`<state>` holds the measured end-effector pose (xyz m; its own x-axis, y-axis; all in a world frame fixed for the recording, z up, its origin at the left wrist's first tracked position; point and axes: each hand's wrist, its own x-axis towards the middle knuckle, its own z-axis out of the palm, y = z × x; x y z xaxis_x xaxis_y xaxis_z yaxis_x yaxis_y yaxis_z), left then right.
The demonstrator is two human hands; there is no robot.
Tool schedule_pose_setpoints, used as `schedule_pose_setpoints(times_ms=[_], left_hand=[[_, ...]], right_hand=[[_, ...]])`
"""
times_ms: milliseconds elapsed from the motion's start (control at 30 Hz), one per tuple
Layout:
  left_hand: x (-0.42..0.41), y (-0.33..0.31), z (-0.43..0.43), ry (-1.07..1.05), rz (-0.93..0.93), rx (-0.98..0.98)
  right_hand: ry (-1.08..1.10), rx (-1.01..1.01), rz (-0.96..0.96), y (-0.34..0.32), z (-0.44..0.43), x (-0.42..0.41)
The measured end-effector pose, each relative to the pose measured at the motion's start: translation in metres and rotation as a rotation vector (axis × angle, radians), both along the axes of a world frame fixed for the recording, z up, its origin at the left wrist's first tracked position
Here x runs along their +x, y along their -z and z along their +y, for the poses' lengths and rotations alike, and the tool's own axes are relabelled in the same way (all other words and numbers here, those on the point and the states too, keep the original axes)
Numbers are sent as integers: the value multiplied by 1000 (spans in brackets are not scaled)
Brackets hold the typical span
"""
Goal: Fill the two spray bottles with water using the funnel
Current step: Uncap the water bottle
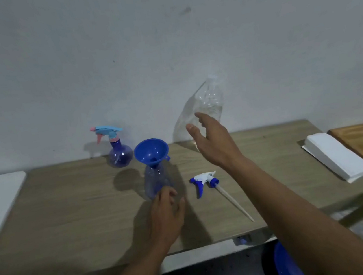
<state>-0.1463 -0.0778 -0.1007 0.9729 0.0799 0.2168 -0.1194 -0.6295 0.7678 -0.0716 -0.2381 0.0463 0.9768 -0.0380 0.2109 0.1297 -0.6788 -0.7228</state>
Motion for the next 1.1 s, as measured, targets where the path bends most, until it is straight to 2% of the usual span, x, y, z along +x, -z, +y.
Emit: schedule_pose_setpoints(times_ms=[100,233,300,367,433,567,767,967,1100], left_hand=[[24,-21,-38,101,40,-42],[75,-41,-88,107,62,-62],[104,-49,-109,7,100,-179],[135,-57,-129,-109,180,-384],[164,-59,-143,-133,243,-486],[206,-53,-153,-95,243,-429],[234,-54,-145,-51,244,-379],[230,-54,-146,-48,225,-365],[214,-56,-156,-37,212,-421]], right_hand=[[57,-75,-74,-12,-26,18],[112,-67,-136,-26,-57,56],[97,-67,-137,-31,-69,77],[62,-83,-122,-34,-79,97],[32,-105,-102,-33,-86,116],[-27,-136,-92,-27,-95,146],[-77,2,-115,-17,-103,162],[-70,94,-114,-19,-115,153],[-85,120,-98,-21,-123,139]])
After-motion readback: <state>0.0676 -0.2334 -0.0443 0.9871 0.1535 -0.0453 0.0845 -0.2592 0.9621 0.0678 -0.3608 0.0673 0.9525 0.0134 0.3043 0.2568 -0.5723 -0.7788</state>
